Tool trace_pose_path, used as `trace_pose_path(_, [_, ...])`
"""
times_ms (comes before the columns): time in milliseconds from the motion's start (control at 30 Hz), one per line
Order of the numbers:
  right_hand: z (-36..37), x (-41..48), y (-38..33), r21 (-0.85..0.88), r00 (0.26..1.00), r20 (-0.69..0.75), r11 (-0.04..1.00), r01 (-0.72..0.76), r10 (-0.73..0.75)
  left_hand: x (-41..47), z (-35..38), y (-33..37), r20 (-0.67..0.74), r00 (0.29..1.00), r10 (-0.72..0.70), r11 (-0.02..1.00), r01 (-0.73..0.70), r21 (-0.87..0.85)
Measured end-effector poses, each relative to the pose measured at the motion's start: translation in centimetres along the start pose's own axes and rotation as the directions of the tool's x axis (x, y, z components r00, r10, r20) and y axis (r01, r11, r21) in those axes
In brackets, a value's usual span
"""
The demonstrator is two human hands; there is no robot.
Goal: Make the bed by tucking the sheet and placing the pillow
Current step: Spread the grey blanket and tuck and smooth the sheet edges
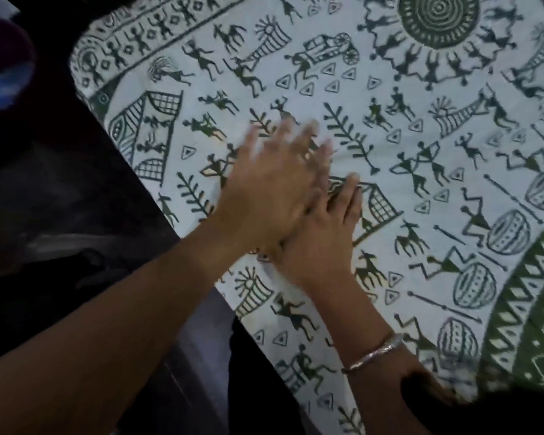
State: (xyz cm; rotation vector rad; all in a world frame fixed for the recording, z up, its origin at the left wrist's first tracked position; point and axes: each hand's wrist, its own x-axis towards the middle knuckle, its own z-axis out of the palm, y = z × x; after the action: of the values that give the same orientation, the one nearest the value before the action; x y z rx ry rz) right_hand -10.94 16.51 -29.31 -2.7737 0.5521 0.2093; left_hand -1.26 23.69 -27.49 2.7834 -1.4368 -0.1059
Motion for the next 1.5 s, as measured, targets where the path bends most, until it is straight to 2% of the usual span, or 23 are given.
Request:
trace_pose_path(33, [-0.1, 1.2, 0.1, 0.002, 1.000, -0.002, 1.000, -0.003, 0.003, 0.2, 0.0, -0.3, 0.034, 0.995, 0.093, 0.994, -0.091, -0.052])
trace_pose_path(100, [-0.3, 2.0, 0.2, -0.005, 0.999, -0.018, 1.000, -0.028, 0.028, 0.5, 0.2, -2.1, 0.125, 0.986, 0.109, 0.990, -0.097, -0.102])
trace_pose_path(233, [-0.4, 3.0, -1.4, -0.063, 0.999, 0.021, 0.997, -0.035, 0.036, 2.7, 1.0, -8.5, 0.116, 0.993, -0.002, 0.999, -0.002, 0.035])
trace_pose_path(333, [-0.4, 6.4, -3.9, -0.061, 0.998, 0.035, 0.997, 0.052, -0.050, 4.6, 1.0, -13.4, 0.082, 0.982, -0.171, 0.982, 0.163, 0.098])
trace_pose_path(433, [-0.2, 10.3, -6.8, -0.069, 0.989, 0.015, 0.987, 0.145, -0.145, 5.2, 0.4, -16.1, 0.026, 0.946, -0.322, 0.945, 0.320, 0.061])
trace_pose_path(567, [0.0, 14.0, -9.2, -0.098, 0.991, -0.014, 0.987, 0.128, -0.130, 3.2, 0.4, -16.8, -0.003, 0.974, -0.228, 0.974, 0.228, -0.006])
trace_pose_path(667, [0.4, 15.3, -11.0, -0.131, 0.979, -0.003, 0.970, 0.203, -0.205, 1.8, 0.2, -19.9, 0.076, 0.953, -0.293, 0.956, 0.292, 0.023])
trace_pose_path(733, [0.4, 16.7, -12.2, -0.130, 0.964, 0.003, 0.956, 0.264, -0.266, 1.9, 0.0, -21.7, 0.081, 0.937, -0.340, 0.940, 0.337, 0.042])
trace_pose_path(800, [0.2, 18.5, -13.3, -0.143, 0.950, 0.016, 0.939, 0.312, -0.313, 2.3, -0.4, -22.6, 0.063, 0.926, -0.373, 0.928, 0.374, 0.003])
trace_pose_path(933, [-0.3, 20.9, -14.5, -0.168, 0.919, 0.042, 0.904, 0.393, -0.392, 1.6, -1.0, -22.8, -0.089, 0.871, -0.484, 0.874, 0.476, -0.098])
trace_pose_path(1033, [-0.6, 22.0, -15.7, -0.204, 0.900, 0.083, 0.877, 0.435, -0.428, 0.5, -0.3, -23.4, -0.035, 0.872, -0.488, 0.865, 0.478, -0.152])
trace_pose_path(1200, [-1.4, 23.7, -17.2, -0.222, 0.847, 0.160, 0.818, 0.531, -0.506, 0.3, 0.0, -24.4, -0.067, 0.875, -0.480, 0.842, 0.438, -0.314])
trace_pose_path(1300, [-2.0, 24.0, -17.4, -0.237, 0.838, 0.180, 0.804, 0.546, -0.516, 0.6, 0.0, -24.1, -0.067, 0.842, -0.536, 0.791, 0.473, -0.387])
trace_pose_path(1500, [-3.8, 25.2, -19.5, -0.333, 0.842, 0.289, 0.777, 0.534, -0.455, 2.2, -1.3, -25.0, 0.085, 0.764, -0.640, 0.652, 0.598, -0.466])
